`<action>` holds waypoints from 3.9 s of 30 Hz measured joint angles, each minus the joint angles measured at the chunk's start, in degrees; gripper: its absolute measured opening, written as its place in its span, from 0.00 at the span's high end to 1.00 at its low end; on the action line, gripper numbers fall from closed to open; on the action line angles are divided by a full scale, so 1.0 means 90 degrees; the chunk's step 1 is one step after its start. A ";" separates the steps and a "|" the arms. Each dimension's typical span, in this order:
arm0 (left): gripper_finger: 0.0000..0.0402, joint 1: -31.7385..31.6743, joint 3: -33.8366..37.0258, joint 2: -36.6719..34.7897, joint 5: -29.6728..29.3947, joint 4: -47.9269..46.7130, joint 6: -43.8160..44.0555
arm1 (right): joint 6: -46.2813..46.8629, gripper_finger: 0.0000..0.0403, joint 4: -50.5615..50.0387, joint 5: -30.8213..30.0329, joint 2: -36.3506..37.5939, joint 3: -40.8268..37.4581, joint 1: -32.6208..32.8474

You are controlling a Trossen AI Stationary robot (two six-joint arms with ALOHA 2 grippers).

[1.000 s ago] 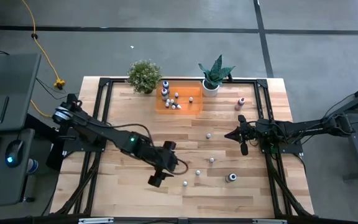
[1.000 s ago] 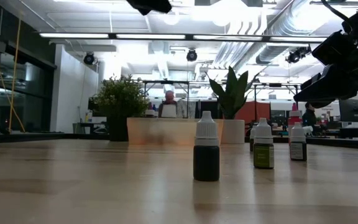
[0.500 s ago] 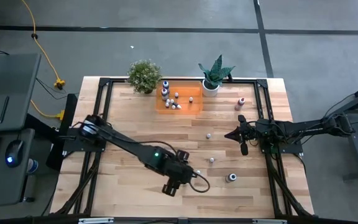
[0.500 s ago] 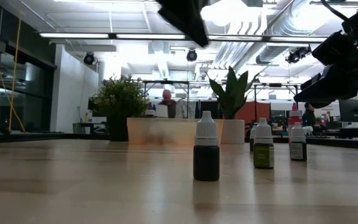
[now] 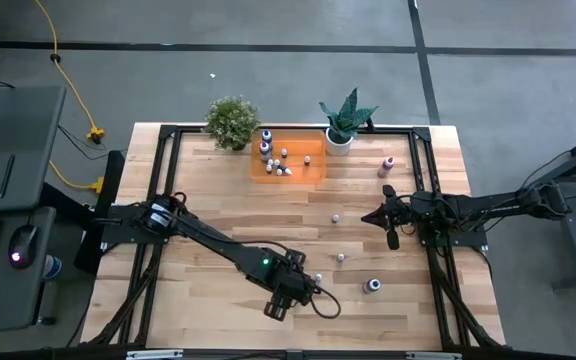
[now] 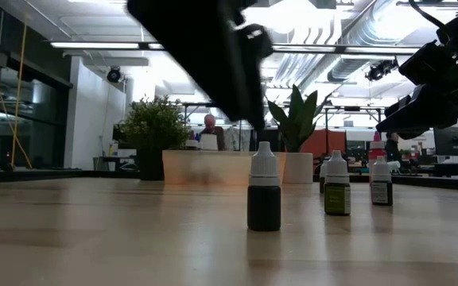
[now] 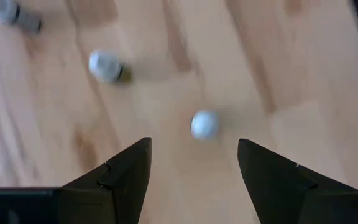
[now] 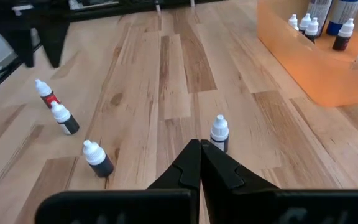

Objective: Pick & Place food coloring
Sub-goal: Put the small red bottle into the bin

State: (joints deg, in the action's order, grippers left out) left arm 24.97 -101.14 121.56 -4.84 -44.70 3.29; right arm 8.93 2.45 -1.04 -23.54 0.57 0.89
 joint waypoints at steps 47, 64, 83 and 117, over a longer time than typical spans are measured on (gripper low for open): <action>0.64 0.0017 0.0015 0.0456 0.0313 0.0523 -0.0051 | 0.0000 1.00 -0.0007 0.0000 -0.0002 0.0000 0.0001; 0.64 0.0015 0.0010 0.0454 0.0248 0.0563 -0.0051 | 0.0000 1.00 -0.0007 0.0000 -0.0003 0.0000 0.0001; 0.90 0.0015 0.0007 0.0454 0.0240 0.0494 -0.0048 | 0.0000 1.00 -0.0007 0.0000 -0.0003 -0.0001 0.0001; 0.90 -0.0466 -0.0005 -0.2146 0.1833 -0.2360 -0.3388 | 0.0000 1.00 -0.0006 0.0000 -0.0001 -0.0001 0.0000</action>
State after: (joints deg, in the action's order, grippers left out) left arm 20.77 -101.19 102.24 11.66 -65.93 -27.20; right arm 8.93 2.40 -1.04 -23.55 0.56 0.89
